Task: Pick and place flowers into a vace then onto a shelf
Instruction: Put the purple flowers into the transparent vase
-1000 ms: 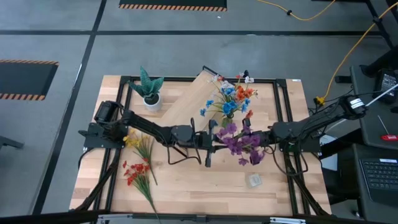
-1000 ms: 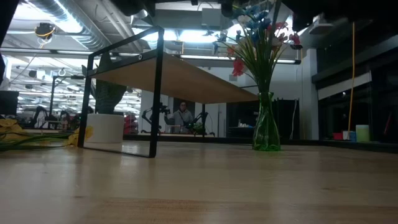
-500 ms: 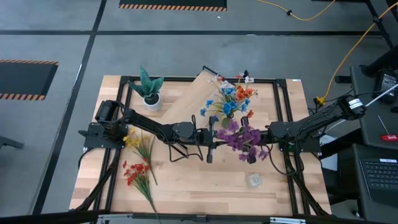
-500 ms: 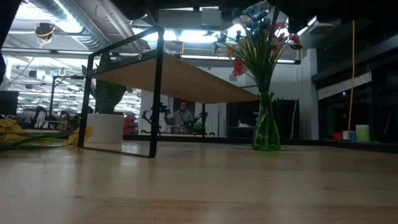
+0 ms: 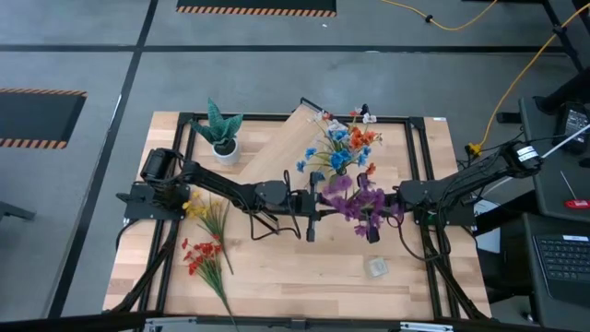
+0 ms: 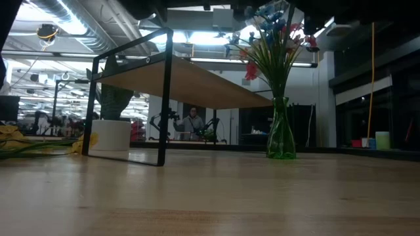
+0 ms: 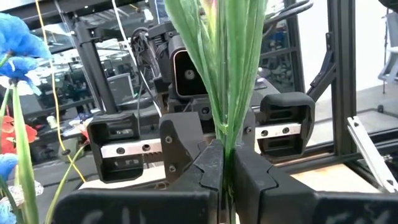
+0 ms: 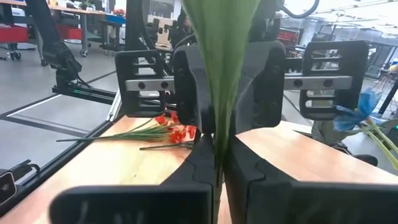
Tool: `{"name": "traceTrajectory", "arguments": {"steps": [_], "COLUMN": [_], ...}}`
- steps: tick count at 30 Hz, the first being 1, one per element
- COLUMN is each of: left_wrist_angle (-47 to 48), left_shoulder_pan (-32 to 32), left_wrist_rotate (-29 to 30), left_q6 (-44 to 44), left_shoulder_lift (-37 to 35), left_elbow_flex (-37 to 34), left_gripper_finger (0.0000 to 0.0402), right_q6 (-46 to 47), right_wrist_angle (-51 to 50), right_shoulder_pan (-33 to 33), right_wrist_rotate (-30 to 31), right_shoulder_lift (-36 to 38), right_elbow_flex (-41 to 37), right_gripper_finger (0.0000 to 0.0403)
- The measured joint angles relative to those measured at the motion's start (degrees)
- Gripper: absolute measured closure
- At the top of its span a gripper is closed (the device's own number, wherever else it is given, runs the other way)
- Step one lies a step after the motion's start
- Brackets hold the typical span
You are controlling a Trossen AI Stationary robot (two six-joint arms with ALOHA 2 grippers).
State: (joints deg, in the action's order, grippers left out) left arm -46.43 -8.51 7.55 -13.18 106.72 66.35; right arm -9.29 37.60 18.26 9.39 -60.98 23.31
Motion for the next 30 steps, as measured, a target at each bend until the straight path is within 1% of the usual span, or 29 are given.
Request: {"name": "traceTrajectory", "arguments": {"steps": [7,14,17,19,22,26,30], "left_wrist_angle": [0.31,1.51,4.91,8.85,14.71,18.83,19.50], "left_shoulder_pan": [-0.29,-2.06,-3.14,-3.95,-5.28,-7.62,-9.52], "left_wrist_rotate": [0.37,1.33,3.56,5.63,6.05,6.05,8.21], "left_q6": [1.28,2.96,4.51,5.95,6.48,7.07,5.14], "left_shoulder_lift": [-0.07,-1.88,-3.60,-4.86,-6.99,-8.37,-8.41], "left_elbow_flex": [0.00,0.00,0.07,0.04,-0.03,-0.09,-0.13], "left_gripper_finger": [0.0376,0.0326,0.0303,0.0290,0.0278,0.0277,0.0300], "right_q6": [0.18,0.21,0.21,0.21,0.35,2.51,3.40], "right_wrist_angle": [-0.04,-0.55,-0.50,-0.67,-2.46,-7.97,-14.02], "right_shoulder_pan": [0.01,0.11,0.11,0.11,0.11,0.73,2.81], "right_wrist_rotate": [0.00,-0.66,-0.62,-0.51,-0.37,-0.09,-0.04], "right_shoulder_lift": [-0.01,-0.07,0.39,1.02,2.87,6.47,10.51], "right_elbow_flex": [0.00,0.00,-0.02,-0.04,-0.04,-0.05,-0.04], "right_gripper_finger": [0.0393,0.0393,0.0393,0.0393,0.0393,0.0393,0.0393]}}
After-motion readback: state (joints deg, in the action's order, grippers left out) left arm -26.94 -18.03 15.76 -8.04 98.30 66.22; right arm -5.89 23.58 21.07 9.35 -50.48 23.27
